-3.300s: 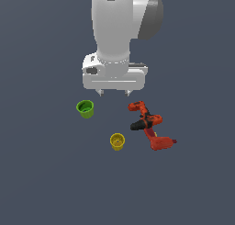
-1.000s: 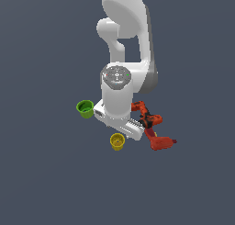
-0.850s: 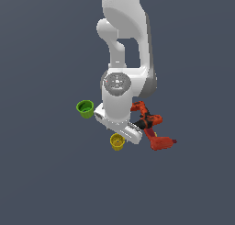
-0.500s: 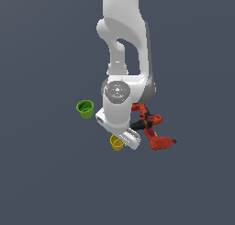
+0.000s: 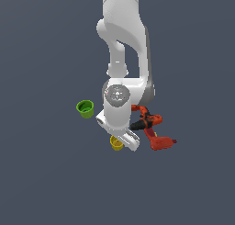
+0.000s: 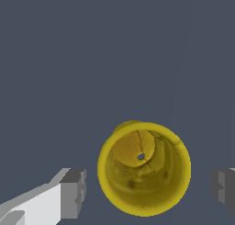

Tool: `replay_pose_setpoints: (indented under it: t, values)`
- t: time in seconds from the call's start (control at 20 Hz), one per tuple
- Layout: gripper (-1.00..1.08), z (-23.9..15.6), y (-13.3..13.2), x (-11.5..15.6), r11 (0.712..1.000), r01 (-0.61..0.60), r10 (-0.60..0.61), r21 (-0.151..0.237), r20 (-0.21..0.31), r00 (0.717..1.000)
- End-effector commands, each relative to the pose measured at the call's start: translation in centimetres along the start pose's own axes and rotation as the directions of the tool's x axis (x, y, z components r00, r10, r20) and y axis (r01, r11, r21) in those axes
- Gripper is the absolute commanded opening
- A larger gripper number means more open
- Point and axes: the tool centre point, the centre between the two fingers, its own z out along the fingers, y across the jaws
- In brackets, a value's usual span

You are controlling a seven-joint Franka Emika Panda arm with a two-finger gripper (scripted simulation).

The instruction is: Pick up a designated object from a clutter of objects.

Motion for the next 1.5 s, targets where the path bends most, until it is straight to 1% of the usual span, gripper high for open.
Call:
replay_pose_setpoints:
  t: [0.0,0.25,0.5,0.55,1.15,1.45]
  values:
    - [1.0,1.1,0.0,-0.1,1.0,-0.001,0.001,-0.001,0.001,1.0]
    - [1.0,3.5,0.1,-0.1,1.0,-0.003,0.003,0.0,0.0,1.0]
    - [1.0,4.3,0.0,0.0,1.0,-0.003,0.003,0.0,0.0,1.0]
    - [-1.0,4.3,0.0,0.0,1.0,-0.003,0.003,0.0,0.0,1.0]
    - [-1.0,4.1,0.0,0.0,1.0,-0.003,0.003,0.001,0.0,1.0]
    - [-1.0,2.4,0.6,0.3,1.0,-0.003,0.003,0.001,0.0,1.0]
